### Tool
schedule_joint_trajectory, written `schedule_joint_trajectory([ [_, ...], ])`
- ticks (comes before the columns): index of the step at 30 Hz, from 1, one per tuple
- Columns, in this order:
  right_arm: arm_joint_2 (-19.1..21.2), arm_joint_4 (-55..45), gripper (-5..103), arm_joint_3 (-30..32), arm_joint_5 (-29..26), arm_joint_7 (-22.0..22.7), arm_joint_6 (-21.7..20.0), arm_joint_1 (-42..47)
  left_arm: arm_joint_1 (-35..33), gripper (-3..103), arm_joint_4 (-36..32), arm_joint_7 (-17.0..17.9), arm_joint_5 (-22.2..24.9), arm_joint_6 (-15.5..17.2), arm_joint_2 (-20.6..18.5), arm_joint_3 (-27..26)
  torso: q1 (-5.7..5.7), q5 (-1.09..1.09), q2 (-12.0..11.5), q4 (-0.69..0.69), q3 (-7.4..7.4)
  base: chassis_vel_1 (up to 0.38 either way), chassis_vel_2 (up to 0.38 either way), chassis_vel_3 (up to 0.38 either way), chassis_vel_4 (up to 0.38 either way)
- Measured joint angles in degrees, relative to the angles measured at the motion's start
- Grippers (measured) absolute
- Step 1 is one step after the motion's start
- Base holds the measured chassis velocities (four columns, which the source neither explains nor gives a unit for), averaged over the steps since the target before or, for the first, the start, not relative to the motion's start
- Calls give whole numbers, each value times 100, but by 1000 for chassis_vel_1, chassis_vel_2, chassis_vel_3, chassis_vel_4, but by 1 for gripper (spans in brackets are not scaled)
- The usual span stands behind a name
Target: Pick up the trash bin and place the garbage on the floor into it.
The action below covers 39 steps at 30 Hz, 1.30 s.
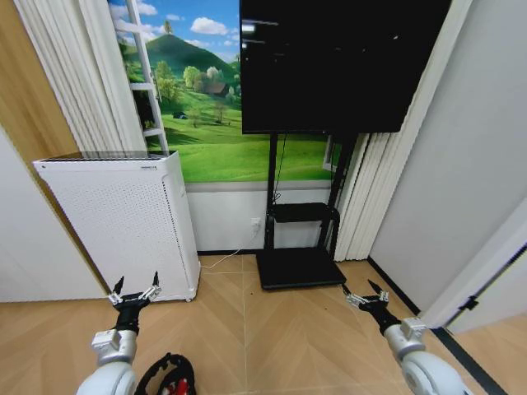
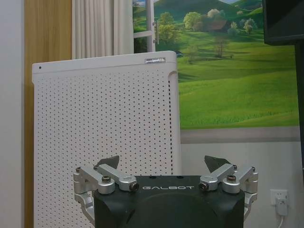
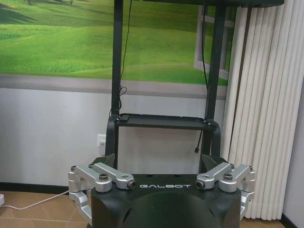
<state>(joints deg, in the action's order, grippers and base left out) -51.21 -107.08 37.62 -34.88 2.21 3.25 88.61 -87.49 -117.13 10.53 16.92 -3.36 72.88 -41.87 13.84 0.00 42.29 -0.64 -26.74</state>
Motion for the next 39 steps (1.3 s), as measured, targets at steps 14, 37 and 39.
schedule_joint_trajectory([
  [14,0,0,100,0,0,0,0,0,-1,98,0,0,0,0,0,-1,-16,-4,-32,1,21,93,-143,-101,138],
  [37,0,0,100,0,0,-1,0,0,-1,98,0,-1,0,-1,0,-1,-25,4,-59,0,35,314,-326,-324,326],
  [39,1,0,100,2,0,0,0,0,-1,98,0,-2,1,-1,0,1,-26,-7,-58,-1,36,352,-343,-336,357],
])
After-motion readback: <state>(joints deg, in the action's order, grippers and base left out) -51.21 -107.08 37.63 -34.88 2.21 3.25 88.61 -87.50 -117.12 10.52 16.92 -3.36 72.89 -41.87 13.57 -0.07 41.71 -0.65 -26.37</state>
